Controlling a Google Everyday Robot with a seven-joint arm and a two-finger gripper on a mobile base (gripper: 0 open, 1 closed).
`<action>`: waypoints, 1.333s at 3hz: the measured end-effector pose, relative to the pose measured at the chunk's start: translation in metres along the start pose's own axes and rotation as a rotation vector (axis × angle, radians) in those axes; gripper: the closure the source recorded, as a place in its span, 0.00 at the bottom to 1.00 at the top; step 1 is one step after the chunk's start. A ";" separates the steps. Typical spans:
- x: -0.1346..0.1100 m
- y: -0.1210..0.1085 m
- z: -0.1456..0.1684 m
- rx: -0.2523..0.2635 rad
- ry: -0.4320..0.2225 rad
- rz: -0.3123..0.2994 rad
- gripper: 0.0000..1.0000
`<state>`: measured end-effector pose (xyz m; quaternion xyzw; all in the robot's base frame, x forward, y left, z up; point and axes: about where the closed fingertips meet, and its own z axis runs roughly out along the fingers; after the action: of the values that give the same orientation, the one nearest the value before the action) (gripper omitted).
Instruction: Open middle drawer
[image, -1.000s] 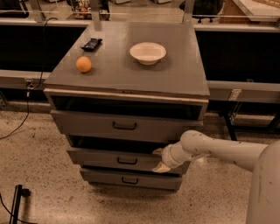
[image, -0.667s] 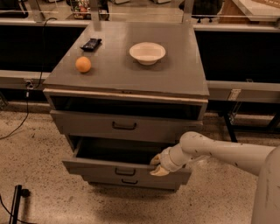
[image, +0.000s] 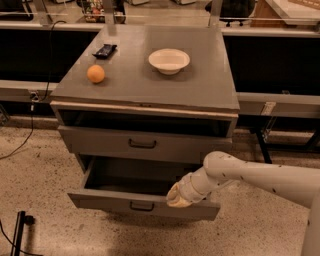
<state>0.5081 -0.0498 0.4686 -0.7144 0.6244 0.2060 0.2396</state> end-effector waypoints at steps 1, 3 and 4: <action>-0.002 0.005 0.001 -0.016 0.000 -0.004 0.39; -0.007 -0.001 0.002 -0.048 -0.023 -0.002 0.00; -0.008 -0.023 -0.001 -0.080 -0.044 0.040 0.18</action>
Offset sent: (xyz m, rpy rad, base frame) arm -0.0065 0.0022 0.0002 -0.0020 0.0120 0.0147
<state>0.5294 -0.0422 0.4759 -0.7059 0.6244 0.2514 0.2204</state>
